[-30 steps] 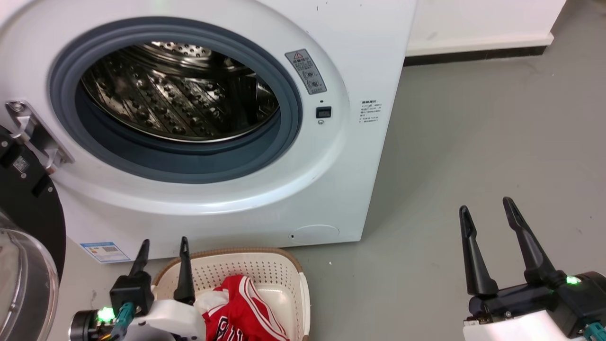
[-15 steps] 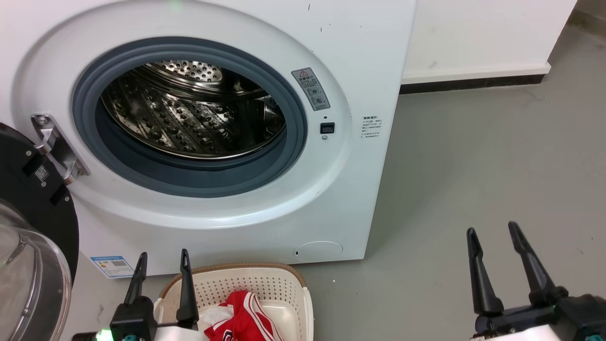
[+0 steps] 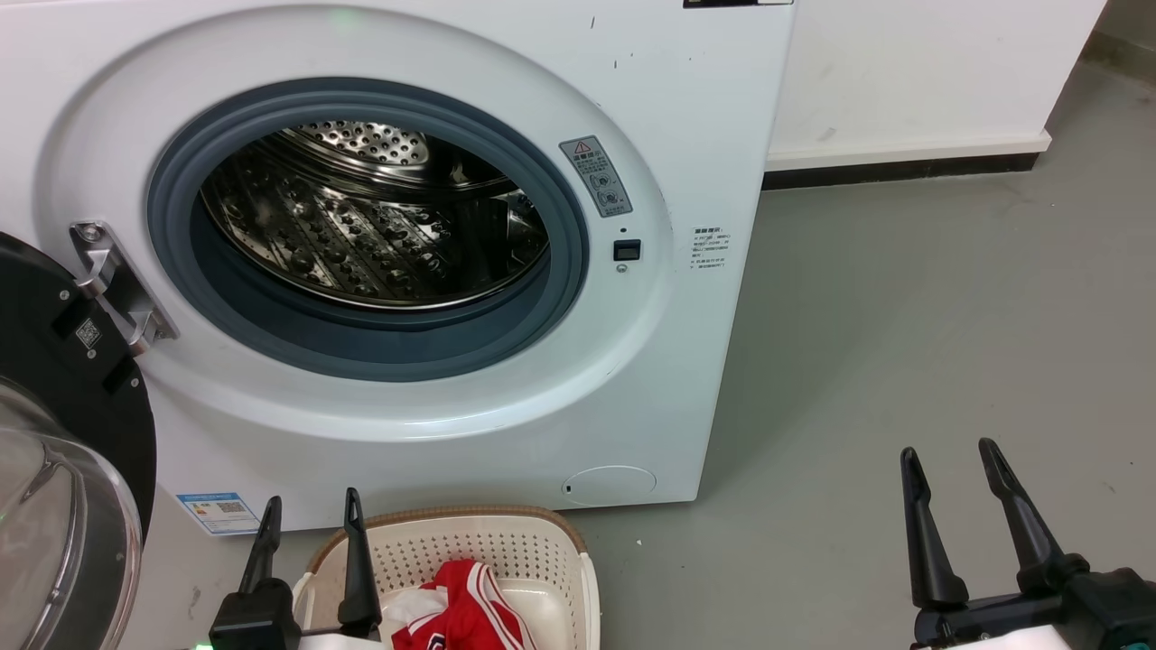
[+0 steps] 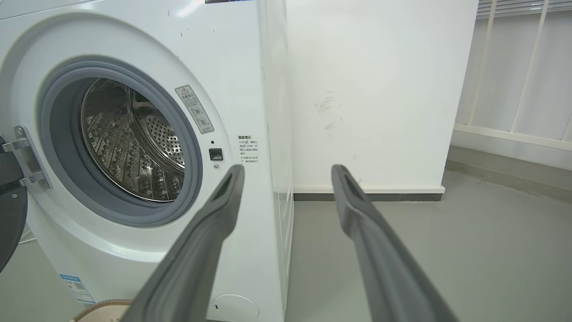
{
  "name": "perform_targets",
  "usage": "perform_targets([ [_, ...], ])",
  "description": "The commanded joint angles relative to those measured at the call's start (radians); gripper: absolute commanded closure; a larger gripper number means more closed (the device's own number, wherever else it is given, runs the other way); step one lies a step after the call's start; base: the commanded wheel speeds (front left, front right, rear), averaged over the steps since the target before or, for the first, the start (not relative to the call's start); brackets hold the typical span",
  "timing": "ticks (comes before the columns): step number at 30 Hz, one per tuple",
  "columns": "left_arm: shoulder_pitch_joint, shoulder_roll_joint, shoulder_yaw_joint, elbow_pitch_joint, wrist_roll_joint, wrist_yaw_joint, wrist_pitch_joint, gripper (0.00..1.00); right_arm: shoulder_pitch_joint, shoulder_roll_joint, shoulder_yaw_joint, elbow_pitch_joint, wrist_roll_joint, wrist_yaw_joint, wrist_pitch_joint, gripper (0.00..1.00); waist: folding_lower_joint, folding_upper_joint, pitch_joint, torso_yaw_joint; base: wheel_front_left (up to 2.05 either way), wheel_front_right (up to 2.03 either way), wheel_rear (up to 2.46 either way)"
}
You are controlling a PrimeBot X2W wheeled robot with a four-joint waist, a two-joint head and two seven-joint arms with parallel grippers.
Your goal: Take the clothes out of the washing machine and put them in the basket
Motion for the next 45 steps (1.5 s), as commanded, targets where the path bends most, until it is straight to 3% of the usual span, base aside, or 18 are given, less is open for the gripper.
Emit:
perform_targets([
  [1, 0.01, -0.001, 0.002, -0.008, -0.001, 0.004, -0.003, 0.0, 0.007, 0.0, -0.001, -0.001, 0.008, -0.001, -0.002, 0.0, 0.0, 0.0, 0.0, 0.0, 0.0, 0.0, 0.0],
  [20, -0.004, -0.001, 0.024, 0.01, -0.011, -0.011, -0.003, 0.0, -0.004, 0.0, 0.005, -0.004, 0.011, -0.001, -0.002, 0.0, 0.0, 0.0, 0.002, -0.004, 0.0, 0.0, 0.0],
  [21, -0.001, 0.0, 0.023, 0.008, -0.011, -0.01, 0.0, 1.0, 0.0, 0.0, 0.004, -0.003, 0.004, 0.0, 0.0, 1.0, 0.0, 0.0, 0.002, -0.004, 0.0, 0.0, 0.0],
  [26, 0.001, -0.002, 0.025, 0.051, -0.027, -0.012, 0.011, 1.0, 0.008, 0.001, 0.007, 0.031, 0.02, 0.0, 0.006, 1.0, 0.0, 0.0, 0.003, -0.004, 0.0, 0.0, 0.0],
  [45, -0.058, -0.002, 0.052, 0.085, -0.403, -0.068, 0.101, 1.0, -0.063, -0.025, 0.005, 0.111, 0.42, 0.0, 0.072, 1.0, 0.0, 0.0, 0.004, 0.006, 0.0, 0.0, 0.0],
])
